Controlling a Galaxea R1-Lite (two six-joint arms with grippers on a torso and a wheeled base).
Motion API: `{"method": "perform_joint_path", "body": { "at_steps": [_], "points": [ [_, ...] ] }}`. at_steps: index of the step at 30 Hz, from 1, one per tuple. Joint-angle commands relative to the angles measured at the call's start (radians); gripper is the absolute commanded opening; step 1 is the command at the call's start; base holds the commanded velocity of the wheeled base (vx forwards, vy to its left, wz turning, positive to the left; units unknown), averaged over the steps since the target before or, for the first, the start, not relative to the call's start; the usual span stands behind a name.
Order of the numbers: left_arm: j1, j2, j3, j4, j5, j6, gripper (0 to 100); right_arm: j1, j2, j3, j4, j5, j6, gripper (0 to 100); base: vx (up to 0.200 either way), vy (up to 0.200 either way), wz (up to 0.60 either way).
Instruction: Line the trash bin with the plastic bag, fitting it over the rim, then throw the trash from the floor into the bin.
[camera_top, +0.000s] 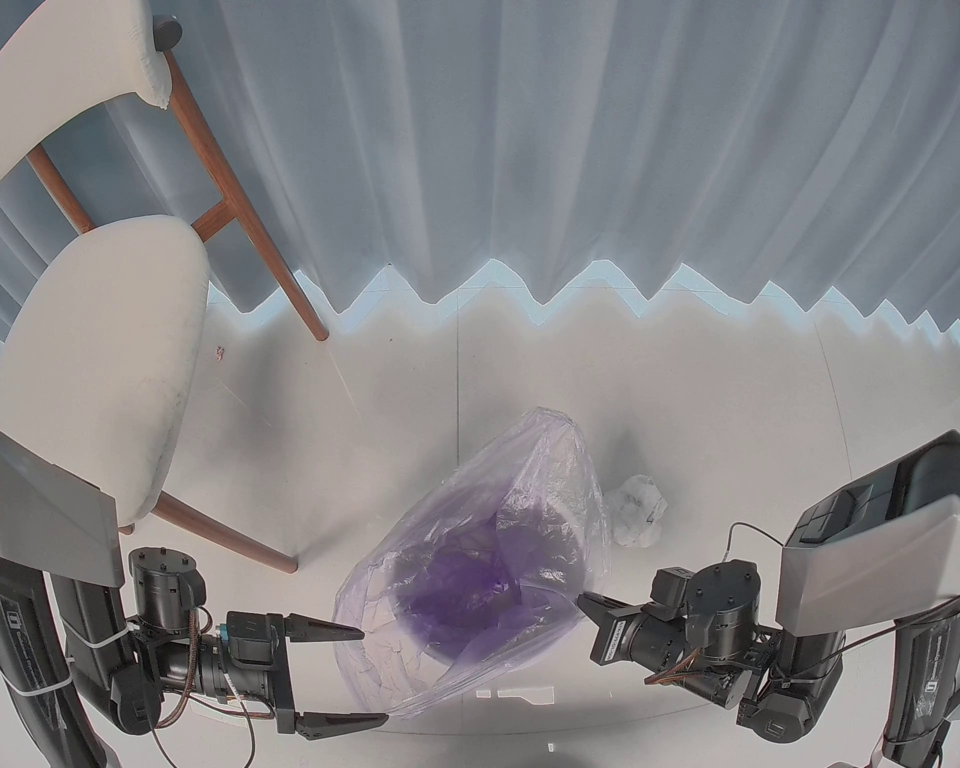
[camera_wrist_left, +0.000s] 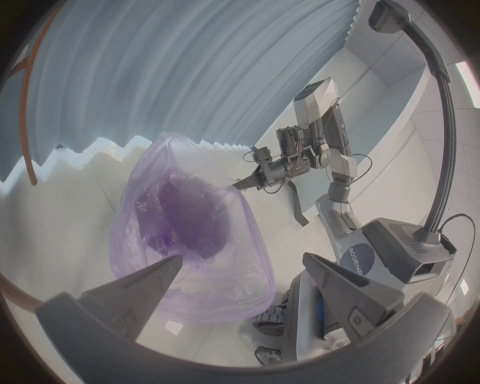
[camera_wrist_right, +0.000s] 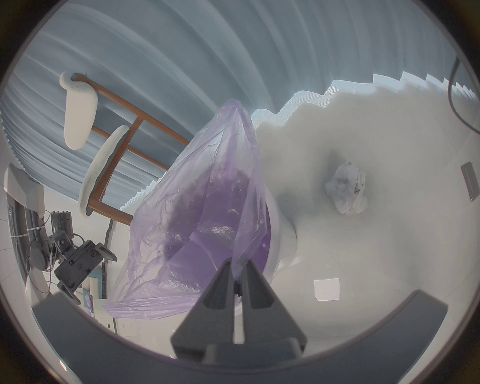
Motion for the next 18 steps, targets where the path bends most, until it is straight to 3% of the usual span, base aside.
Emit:
{"method": "perform_joint_path", "body": {
  "at_steps": [1,11,13,18],
  "points": [
    [0.006,-0.057,0.017,0.001,-0.002,0.003,100,0.001,-0.017,0.004,-0.018,0.000,-0.004,0,0.000,0.000,0.00],
    [0.014,-0.114,0.017,0.018,-0.001,-0.036,100,0.001,-0.015,0.039,-0.018,-0.003,-0.001,0,0.000,0.000,0.00],
    [0.014,-0.107,0.017,0.012,0.005,-0.111,100,-0.001,-0.012,0.042,-0.018,-0.004,0.003,0,0.000,0.000,0.00],
    [-0.027,-0.138,0.017,-0.007,0.028,-0.402,100,0.007,0.003,0.087,-0.018,-0.004,0.012,0,0.000,0.000,0.00]
  ]
}}
